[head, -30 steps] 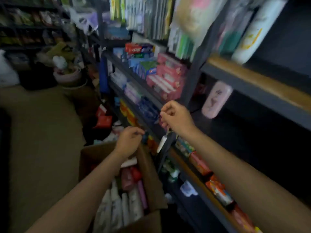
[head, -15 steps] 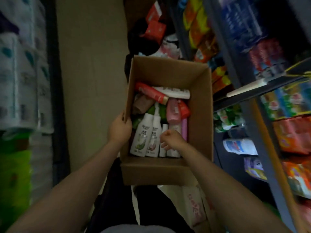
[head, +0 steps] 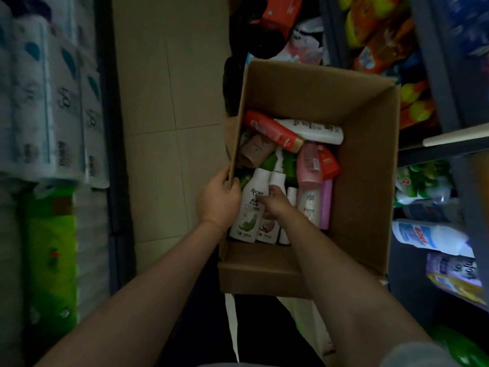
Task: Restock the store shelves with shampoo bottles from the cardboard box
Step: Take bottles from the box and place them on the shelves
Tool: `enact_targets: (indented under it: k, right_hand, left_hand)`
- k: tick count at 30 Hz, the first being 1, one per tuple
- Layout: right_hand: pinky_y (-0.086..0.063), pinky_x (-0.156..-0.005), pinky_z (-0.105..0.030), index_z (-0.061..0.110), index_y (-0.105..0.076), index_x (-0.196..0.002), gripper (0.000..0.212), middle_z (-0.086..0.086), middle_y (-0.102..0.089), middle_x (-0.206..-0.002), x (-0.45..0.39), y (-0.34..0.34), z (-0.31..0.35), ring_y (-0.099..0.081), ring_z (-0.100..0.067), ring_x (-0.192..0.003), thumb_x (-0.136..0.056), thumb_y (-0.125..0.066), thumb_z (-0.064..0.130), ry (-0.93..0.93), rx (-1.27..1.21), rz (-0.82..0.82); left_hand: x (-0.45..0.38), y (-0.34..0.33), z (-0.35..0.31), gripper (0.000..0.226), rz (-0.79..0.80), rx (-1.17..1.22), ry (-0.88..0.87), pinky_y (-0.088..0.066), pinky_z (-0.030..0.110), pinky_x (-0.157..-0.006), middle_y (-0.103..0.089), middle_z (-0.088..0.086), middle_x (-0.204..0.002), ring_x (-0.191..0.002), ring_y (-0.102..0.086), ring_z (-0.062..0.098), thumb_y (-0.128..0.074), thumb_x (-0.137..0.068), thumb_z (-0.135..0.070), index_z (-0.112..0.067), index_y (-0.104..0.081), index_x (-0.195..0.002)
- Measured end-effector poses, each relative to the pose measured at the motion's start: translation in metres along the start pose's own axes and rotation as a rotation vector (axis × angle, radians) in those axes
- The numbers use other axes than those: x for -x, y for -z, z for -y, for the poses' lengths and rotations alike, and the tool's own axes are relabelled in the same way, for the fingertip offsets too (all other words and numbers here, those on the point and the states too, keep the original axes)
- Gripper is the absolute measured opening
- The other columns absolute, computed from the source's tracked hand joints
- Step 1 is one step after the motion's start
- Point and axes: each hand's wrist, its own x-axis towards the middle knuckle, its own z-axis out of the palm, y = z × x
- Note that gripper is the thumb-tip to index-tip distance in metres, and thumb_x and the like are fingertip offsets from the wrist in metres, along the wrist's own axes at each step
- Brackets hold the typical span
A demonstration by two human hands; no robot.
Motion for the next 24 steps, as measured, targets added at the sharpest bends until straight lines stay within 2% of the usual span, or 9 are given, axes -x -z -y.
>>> enact_targets:
  k: [2, 4, 7, 9, 11, 15, 17, 20, 24]
  right_hand:
    - [-0.051, -0.058, -0.033, 0.017, -0.043, -0.123, 0.049, -0.004, -0.055, -0.106, -0.001, -0.003, 0.002, -0.061, -0.024, -0.086, -0.087, -0.071, 0.036, 0.033, 0.076, -0.042]
    - [-0.041, -0.053, -0.028, 0.015, -0.043, -0.111, 0.045, -0.001, -0.052, -0.093, -0.007, -0.008, -0.001, -0.055, -0.017, -0.075, -0.085, -0.073, 0.036, 0.072, 0.154, -0.087]
    - [-0.045, -0.063, -0.028, 0.011, -0.049, -0.107, 0.045, -0.006, -0.059, -0.097, -0.017, -0.016, -0.006, -0.061, -0.023, -0.088, -0.081, -0.077, 0.035, 0.106, 0.130, -0.100]
    - [-0.054, -0.079, -0.034, 0.007, -0.056, -0.120, 0.054, -0.009, -0.064, -0.111, -0.019, -0.020, -0.005, -0.064, -0.025, -0.100, -0.080, -0.078, 0.036, 0.100, 0.100, -0.045]
    - [-0.054, -0.093, -0.042, 0.010, -0.061, -0.124, 0.058, -0.009, -0.067, -0.117, -0.022, -0.024, -0.005, -0.065, -0.027, -0.105, -0.078, -0.078, 0.040, 0.082, 0.113, 0.034]
    - [-0.054, -0.093, -0.047, 0.019, -0.058, -0.126, 0.064, -0.006, -0.067, -0.122, -0.027, -0.030, -0.014, -0.065, -0.026, -0.105, -0.072, -0.082, 0.042, 0.078, 0.039, 0.105]
    - [-0.055, -0.092, -0.047, 0.021, -0.057, -0.126, 0.063, -0.003, -0.068, -0.119, -0.021, -0.027, -0.015, -0.066, -0.024, -0.104, -0.072, -0.082, 0.042, 0.099, 0.022, 0.111]
    - [-0.055, -0.091, -0.048, 0.022, -0.061, -0.123, 0.053, -0.002, -0.071, -0.113, 0.007, -0.012, -0.001, -0.069, -0.023, -0.100, -0.076, -0.081, 0.038, 0.144, -0.113, 0.125]
    - [-0.056, -0.088, -0.045, 0.018, -0.063, -0.121, 0.038, -0.005, -0.074, -0.109, 0.066, 0.021, 0.023, -0.071, -0.026, -0.099, -0.087, -0.072, 0.032, 0.133, -0.477, 0.172]
  left_hand:
    - [0.000, -0.001, 0.001, 0.034, 0.001, 0.011, -0.006, -0.040, 0.023, -0.060, -0.073, -0.005, -0.105, -0.079, -0.065, 0.013, -0.051, -0.099, -0.031, -0.030, -0.063, -0.131]
    - [-0.001, -0.002, 0.001, 0.034, -0.005, 0.013, -0.005, -0.042, 0.024, -0.063, -0.073, -0.004, -0.104, -0.080, -0.065, 0.014, -0.051, -0.099, -0.030, -0.030, -0.063, -0.131]
    - [-0.001, -0.001, 0.001, 0.038, -0.004, 0.023, 0.006, -0.049, 0.025, -0.072, -0.072, -0.010, -0.109, -0.080, -0.064, 0.008, -0.052, -0.099, -0.030, -0.032, -0.060, -0.136]
    - [-0.001, -0.001, 0.002, 0.039, -0.005, 0.028, 0.013, -0.047, 0.023, -0.069, -0.071, -0.012, -0.108, -0.075, -0.059, 0.000, -0.052, -0.099, -0.030, -0.032, -0.059, -0.138]
    - [-0.002, -0.002, 0.004, 0.040, -0.009, 0.036, 0.016, -0.044, 0.019, -0.065, -0.072, -0.010, -0.110, -0.075, -0.060, -0.001, -0.052, -0.099, -0.031, -0.032, -0.058, -0.138]
    - [-0.004, -0.004, 0.005, 0.039, -0.006, 0.000, -0.020, -0.044, 0.022, -0.064, -0.072, -0.003, -0.111, -0.082, -0.066, 0.014, -0.050, -0.099, -0.031, -0.034, -0.058, -0.137]
    - [-0.004, -0.005, 0.005, 0.038, -0.003, -0.025, -0.039, -0.040, 0.023, -0.058, -0.072, 0.000, -0.107, -0.080, -0.065, 0.019, -0.049, -0.099, -0.031, -0.033, -0.059, -0.135]
    - [-0.003, -0.004, 0.002, 0.037, -0.008, -0.061, -0.040, -0.039, 0.024, -0.058, -0.070, -0.002, -0.107, -0.081, -0.065, 0.021, -0.048, -0.098, -0.031, -0.035, -0.060, -0.132]
    - [-0.001, 0.002, -0.002, 0.041, 0.019, -0.078, 0.039, -0.053, 0.034, -0.079, -0.070, -0.002, -0.119, -0.096, -0.066, 0.026, -0.046, -0.096, -0.039, -0.035, -0.056, -0.136]
